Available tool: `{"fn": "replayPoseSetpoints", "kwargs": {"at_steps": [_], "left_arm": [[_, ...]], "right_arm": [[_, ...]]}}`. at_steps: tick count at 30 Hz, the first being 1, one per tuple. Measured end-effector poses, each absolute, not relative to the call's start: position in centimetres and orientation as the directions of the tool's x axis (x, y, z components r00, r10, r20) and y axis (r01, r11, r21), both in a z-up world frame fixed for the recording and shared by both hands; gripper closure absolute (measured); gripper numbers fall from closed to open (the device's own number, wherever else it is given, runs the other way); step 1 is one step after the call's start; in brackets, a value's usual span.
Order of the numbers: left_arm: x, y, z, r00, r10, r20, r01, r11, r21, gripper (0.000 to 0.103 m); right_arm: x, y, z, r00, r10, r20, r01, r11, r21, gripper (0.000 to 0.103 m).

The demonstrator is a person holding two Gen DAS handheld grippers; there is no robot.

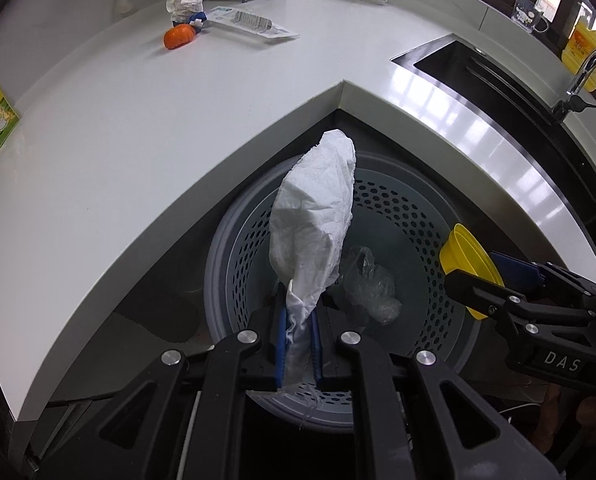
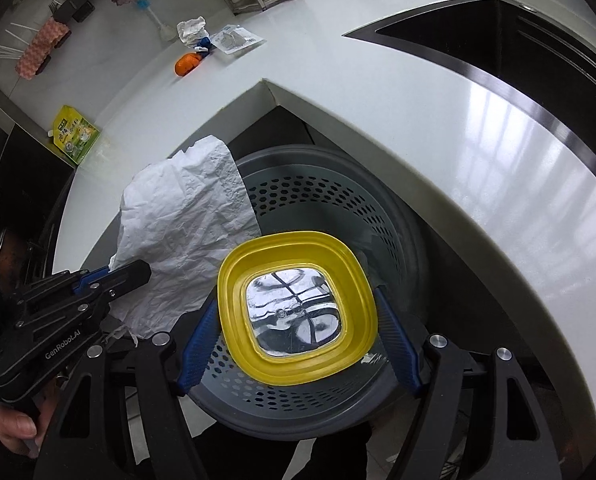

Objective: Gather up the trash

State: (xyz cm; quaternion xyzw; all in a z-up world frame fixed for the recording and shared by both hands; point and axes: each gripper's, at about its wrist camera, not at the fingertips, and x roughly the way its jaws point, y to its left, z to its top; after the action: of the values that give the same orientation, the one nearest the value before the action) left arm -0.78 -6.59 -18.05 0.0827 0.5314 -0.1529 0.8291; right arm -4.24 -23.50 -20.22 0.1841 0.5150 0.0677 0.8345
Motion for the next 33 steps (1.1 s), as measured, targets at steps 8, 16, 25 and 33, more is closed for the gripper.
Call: {"fn": "replayPoseSetpoints", "kwargs": {"at_steps": [8, 16, 25, 33], "left_arm": [[-0.6, -6.5, -18.9, 0.350, -0.158, -0.923, 0.338, 0.940, -0.033, 0.092], [-0.3, -6.2, -18.7, 0.355, -0.147, -0.923, 0.331, 0.944, -0.023, 0.079], [-0.2, -5.5, -17.8, 0.380, -0.130, -0.916, 0.309, 0.951, -0.007, 0.046], [-0.1, -5.3, -17.4, 0.386, -0.121, -0.915, 0.303, 0.953, 0.002, 0.046]], "right_arm": [[-3.5, -23.1, -20.8, 0.440, 0.302, -0.846, 0.071, 0.927, 0.368, 0.032], [-3.4, -23.2, -20.9, 0.435, 0.307, -0.847, 0.068, 0.927, 0.370, 0.032], [-3.1, -23.6, -21.2, 0.423, 0.307, -0.853, 0.085, 0.923, 0.374, 0.027], [-3.4, -23.8, -20.9, 0.430, 0.305, -0.850, 0.078, 0.925, 0.372, 0.027]]}}
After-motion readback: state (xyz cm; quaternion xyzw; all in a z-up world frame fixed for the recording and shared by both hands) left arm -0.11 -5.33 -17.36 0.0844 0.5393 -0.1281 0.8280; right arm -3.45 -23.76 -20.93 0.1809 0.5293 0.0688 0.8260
